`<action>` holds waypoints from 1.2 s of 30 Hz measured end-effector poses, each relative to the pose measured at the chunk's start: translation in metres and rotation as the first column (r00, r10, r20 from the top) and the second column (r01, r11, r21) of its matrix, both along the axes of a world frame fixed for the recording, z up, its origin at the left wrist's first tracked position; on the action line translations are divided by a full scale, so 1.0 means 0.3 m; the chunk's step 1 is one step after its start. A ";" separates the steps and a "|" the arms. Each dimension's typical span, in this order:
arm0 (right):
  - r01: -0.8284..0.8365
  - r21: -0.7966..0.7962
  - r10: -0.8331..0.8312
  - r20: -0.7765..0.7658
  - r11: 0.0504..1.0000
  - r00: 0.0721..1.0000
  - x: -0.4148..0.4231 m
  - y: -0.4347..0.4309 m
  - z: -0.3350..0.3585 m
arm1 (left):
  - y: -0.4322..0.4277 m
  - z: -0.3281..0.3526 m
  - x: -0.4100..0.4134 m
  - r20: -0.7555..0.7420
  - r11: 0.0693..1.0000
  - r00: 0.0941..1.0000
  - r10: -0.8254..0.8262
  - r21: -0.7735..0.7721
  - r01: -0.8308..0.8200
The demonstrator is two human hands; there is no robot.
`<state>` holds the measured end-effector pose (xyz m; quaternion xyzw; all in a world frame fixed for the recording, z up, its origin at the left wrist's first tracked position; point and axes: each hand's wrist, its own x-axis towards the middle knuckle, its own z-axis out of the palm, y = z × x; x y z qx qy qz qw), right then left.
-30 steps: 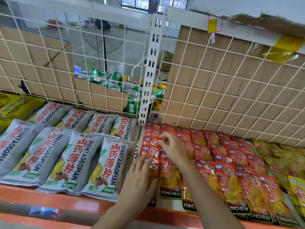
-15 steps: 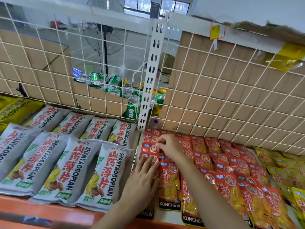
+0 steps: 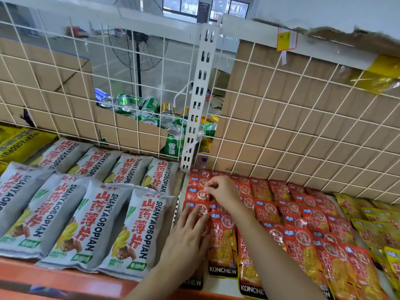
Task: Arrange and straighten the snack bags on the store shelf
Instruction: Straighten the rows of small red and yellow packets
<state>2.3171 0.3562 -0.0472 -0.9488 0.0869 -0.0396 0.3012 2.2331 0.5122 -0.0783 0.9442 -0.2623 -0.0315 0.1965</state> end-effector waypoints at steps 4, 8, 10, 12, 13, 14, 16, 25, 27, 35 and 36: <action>-0.002 -0.005 0.002 -0.009 1.000 1.000 0.000 0.002 0.002 | -0.001 -0.005 0.002 -0.004 1.000 1.000 -0.002 0.002 0.002; 0.006 -0.014 -0.006 -0.003 1.000 1.000 -0.004 0.005 0.004 | 0.001 0.000 -0.002 -0.001 1.000 1.000 0.000 0.001 0.000; 0.011 -0.024 -0.011 -0.002 1.000 1.000 -0.007 0.008 0.003 | 0.000 0.001 -0.001 0.003 1.000 1.000 -0.004 0.000 0.004; 0.019 -0.034 -0.019 -0.002 0.999 1.000 -0.008 0.012 0.003 | -0.001 0.001 0.000 0.010 1.000 1.000 -0.004 0.001 0.004; 0.023 -0.040 -0.023 -0.003 0.999 1.000 -0.008 0.014 0.004 | 0.000 0.000 -0.001 0.014 1.000 1.000 -0.005 0.001 0.005; 0.028 -0.047 -0.028 -0.004 0.999 1.000 -0.007 0.015 0.004 | 0.002 -0.001 -0.002 0.015 1.000 1.000 -0.006 0.000 0.006; 0.038 -0.054 -0.039 -0.005 0.998 0.999 -0.007 0.016 0.003 | 0.004 -0.002 -0.004 0.009 1.000 1.000 -0.009 -0.004 0.009; 0.025 -0.001 -0.025 0.074 1.000 0.997 -0.041 0.008 0.028 | 0.022 0.042 -0.011 -0.023 0.992 0.999 0.041 -0.120 -0.044; 0.021 -0.033 -0.017 0.103 0.999 0.995 -0.070 -0.004 0.053 | 0.030 0.036 -0.006 -0.015 0.985 0.999 0.040 -0.169 -0.042; 0.008 -0.194 0.010 0.093 0.981 0.996 -0.250 -0.096 0.105 | 0.033 0.031 0.018 0.061 0.950 0.998 0.003 -0.312 0.016; 0.005 -0.196 0.012 0.082 0.981 0.997 -0.272 -0.109 0.108 | 0.032 0.029 0.025 0.062 0.953 0.998 -0.004 -0.303 0.022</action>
